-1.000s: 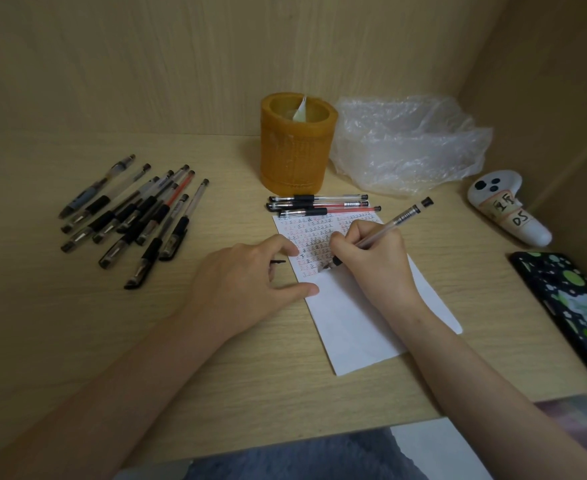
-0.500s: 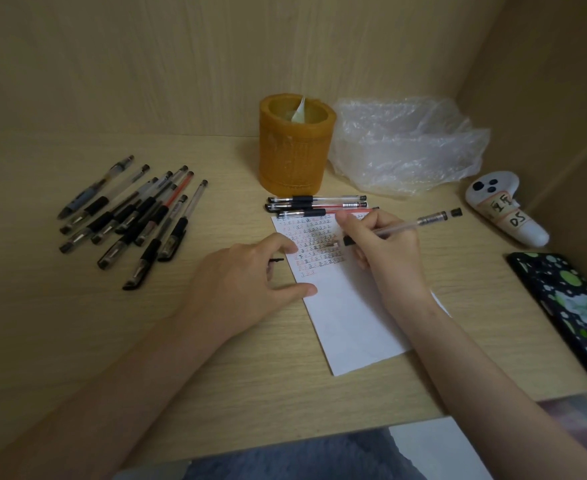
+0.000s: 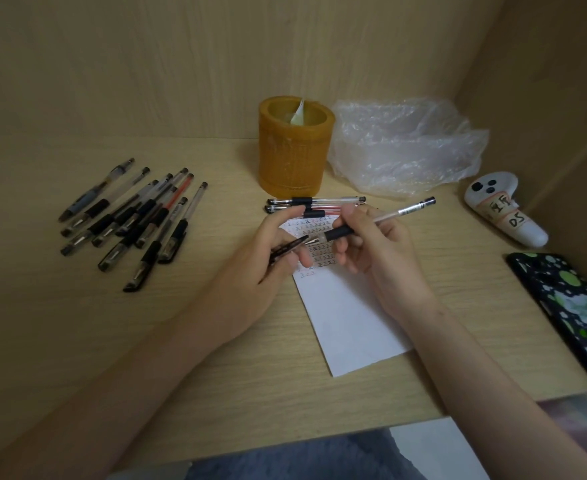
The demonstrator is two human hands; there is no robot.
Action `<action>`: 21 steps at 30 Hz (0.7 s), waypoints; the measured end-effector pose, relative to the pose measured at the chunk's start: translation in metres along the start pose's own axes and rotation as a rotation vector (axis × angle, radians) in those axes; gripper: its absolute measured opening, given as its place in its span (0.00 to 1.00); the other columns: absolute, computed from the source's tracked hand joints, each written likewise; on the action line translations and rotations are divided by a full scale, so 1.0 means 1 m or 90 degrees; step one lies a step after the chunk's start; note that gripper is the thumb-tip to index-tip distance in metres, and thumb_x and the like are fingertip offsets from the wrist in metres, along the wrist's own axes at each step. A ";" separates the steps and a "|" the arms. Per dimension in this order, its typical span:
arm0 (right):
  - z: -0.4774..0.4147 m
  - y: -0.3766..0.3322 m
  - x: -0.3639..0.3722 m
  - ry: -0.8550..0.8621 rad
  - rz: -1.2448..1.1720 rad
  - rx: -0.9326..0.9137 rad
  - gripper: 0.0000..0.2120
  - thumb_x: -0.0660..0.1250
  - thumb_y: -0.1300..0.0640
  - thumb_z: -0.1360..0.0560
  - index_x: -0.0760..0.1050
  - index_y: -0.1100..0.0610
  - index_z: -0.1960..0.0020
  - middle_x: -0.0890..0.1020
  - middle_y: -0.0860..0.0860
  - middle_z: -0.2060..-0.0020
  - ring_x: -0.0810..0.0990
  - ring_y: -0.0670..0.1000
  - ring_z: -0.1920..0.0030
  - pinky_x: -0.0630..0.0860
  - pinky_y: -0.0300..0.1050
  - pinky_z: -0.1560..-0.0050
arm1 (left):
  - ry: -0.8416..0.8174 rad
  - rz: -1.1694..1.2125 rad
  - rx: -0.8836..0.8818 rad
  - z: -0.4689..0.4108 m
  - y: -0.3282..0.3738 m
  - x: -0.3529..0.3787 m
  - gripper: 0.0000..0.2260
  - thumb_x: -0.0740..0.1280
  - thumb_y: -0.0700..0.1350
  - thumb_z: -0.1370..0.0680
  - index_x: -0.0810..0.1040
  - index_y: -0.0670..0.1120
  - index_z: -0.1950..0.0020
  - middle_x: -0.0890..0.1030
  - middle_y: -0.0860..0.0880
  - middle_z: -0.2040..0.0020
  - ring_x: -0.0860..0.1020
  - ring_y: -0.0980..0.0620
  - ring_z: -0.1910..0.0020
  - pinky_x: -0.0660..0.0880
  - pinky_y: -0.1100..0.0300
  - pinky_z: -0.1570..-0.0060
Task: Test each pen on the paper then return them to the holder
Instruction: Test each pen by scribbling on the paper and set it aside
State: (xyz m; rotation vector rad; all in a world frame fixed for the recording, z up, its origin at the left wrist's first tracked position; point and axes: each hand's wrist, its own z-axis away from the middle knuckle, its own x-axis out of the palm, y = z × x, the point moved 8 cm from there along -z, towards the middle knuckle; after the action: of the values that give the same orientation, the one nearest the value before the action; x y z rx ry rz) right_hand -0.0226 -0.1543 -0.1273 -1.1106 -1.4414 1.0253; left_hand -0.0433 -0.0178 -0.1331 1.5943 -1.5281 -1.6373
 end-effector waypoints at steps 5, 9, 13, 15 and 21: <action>0.001 0.005 0.008 -0.062 0.021 0.010 0.10 0.62 0.59 0.22 0.74 0.60 0.61 0.76 0.52 0.76 0.72 0.49 0.76 0.65 0.36 0.78 | -0.017 -0.002 0.010 0.000 0.003 0.004 0.26 0.59 0.37 0.20 0.56 0.58 0.28 0.78 0.59 0.51 0.76 0.65 0.49 0.67 0.76 0.49; 0.004 0.006 0.017 -0.115 0.036 -0.006 0.07 0.66 0.57 0.27 0.73 0.61 0.59 0.78 0.54 0.73 0.75 0.49 0.74 0.67 0.37 0.76 | 0.011 -0.044 0.025 -0.001 0.005 -0.001 0.27 0.61 0.39 0.21 0.56 0.62 0.30 0.80 0.57 0.52 0.78 0.63 0.53 0.71 0.72 0.50; 0.003 -0.002 0.009 -0.067 0.021 -0.033 0.03 0.68 0.59 0.30 0.78 0.57 0.63 0.78 0.52 0.73 0.73 0.46 0.76 0.67 0.35 0.77 | 0.122 -0.023 0.005 -0.001 0.002 -0.019 0.13 0.66 0.41 0.24 0.75 0.56 0.44 0.82 0.54 0.64 0.80 0.59 0.66 0.75 0.67 0.64; 0.002 -0.002 0.006 -0.043 0.013 -0.026 0.02 0.70 0.59 0.32 0.79 0.56 0.64 0.77 0.51 0.75 0.71 0.46 0.77 0.66 0.35 0.78 | 0.151 -0.021 -0.008 -0.002 0.000 -0.023 0.07 0.68 0.43 0.26 0.79 0.55 0.52 0.81 0.53 0.68 0.78 0.58 0.72 0.73 0.69 0.69; 0.001 -0.003 0.004 -0.049 0.040 -0.020 0.02 0.70 0.61 0.31 0.78 0.58 0.63 0.77 0.52 0.75 0.71 0.47 0.77 0.66 0.35 0.78 | 0.137 -0.080 0.007 0.000 0.006 -0.018 0.05 0.67 0.45 0.24 0.81 0.46 0.56 0.75 0.54 0.73 0.71 0.58 0.77 0.67 0.70 0.71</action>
State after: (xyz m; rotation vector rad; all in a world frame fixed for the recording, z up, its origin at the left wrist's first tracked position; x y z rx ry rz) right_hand -0.0242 -0.1509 -0.1240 -1.1566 -1.4960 1.1042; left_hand -0.0409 -0.0042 -0.1197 1.8394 -1.3548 -1.4658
